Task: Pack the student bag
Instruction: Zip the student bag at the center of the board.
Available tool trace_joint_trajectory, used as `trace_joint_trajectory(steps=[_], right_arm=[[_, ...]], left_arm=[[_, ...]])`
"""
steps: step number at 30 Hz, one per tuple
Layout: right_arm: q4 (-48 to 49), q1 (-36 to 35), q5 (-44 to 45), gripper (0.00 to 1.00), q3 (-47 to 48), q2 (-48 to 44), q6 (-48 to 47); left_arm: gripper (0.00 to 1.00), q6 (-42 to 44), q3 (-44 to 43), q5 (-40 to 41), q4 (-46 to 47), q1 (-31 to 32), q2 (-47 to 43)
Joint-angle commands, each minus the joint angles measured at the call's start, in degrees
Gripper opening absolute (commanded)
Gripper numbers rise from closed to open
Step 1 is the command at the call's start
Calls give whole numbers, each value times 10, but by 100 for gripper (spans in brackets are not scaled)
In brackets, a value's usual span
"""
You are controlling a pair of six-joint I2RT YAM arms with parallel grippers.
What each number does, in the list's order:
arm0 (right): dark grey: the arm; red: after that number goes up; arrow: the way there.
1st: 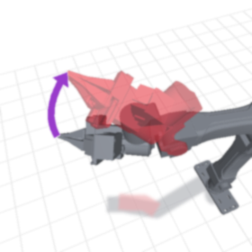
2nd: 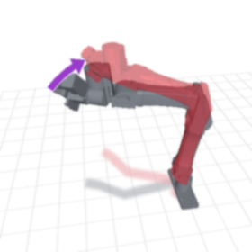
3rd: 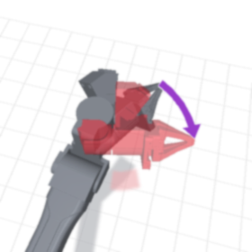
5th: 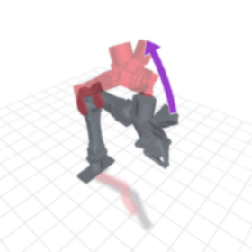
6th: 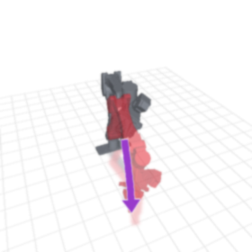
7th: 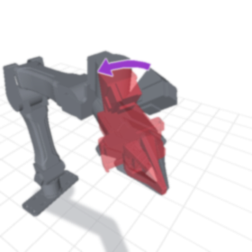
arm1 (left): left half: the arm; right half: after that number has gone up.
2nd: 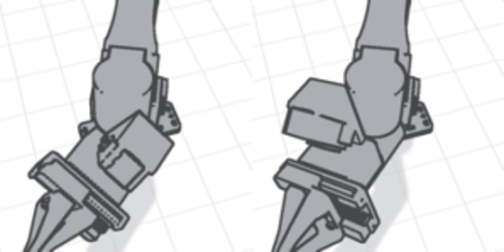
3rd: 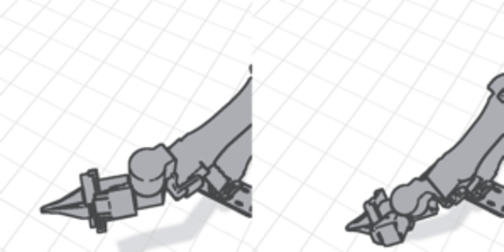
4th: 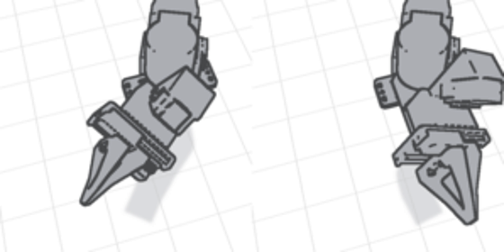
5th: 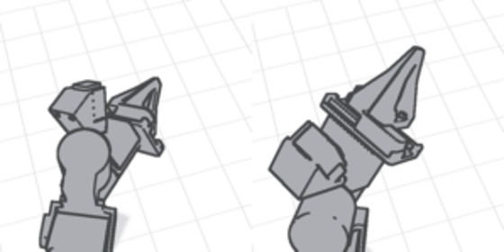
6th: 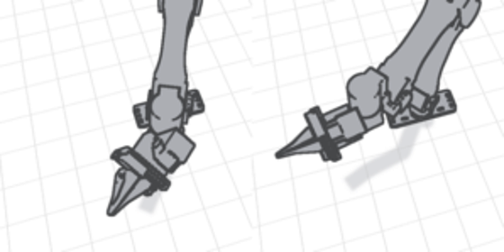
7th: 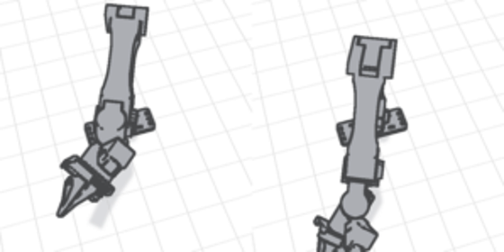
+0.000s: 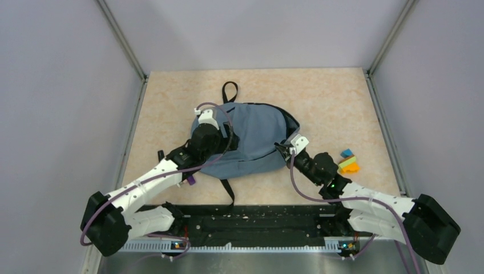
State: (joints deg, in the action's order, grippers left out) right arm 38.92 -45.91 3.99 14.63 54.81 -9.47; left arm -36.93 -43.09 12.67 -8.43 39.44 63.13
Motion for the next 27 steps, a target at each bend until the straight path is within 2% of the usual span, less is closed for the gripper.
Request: trace_joint_trajectory(steps=[1,6,7,8,9,11,13,15,21,27], right_arm=[[42,-2,18,0,0,-18,18],[40,-1,21,0,0,-20,25],[38,-1,23,0,1,-21,27],[36,-1,27,0,2,-22,30],[33,-2,35,0,2,-24,35],[25,-2,59,0,5,-27,46],[8,0,100,0,12,-26,56],[-13,8,139,0,20,-23,56],[-31,108,110,0,28,-34,98],[53,209,45,0,40,35,140]], left_arm=[[86,-28,21,15,22,-16,-2],[86,-53,33,-48,76,-16,31],[83,-56,34,-58,78,-16,40],[77,-59,34,-66,79,-16,47],[66,-60,34,-73,91,-17,54],[37,-56,34,-73,94,-17,62],[14,-42,35,-59,86,-22,62],[0,-30,40,-57,68,-40,50],[0,17,42,-98,45,-100,19],[0,60,41,-97,24,-120,3]])
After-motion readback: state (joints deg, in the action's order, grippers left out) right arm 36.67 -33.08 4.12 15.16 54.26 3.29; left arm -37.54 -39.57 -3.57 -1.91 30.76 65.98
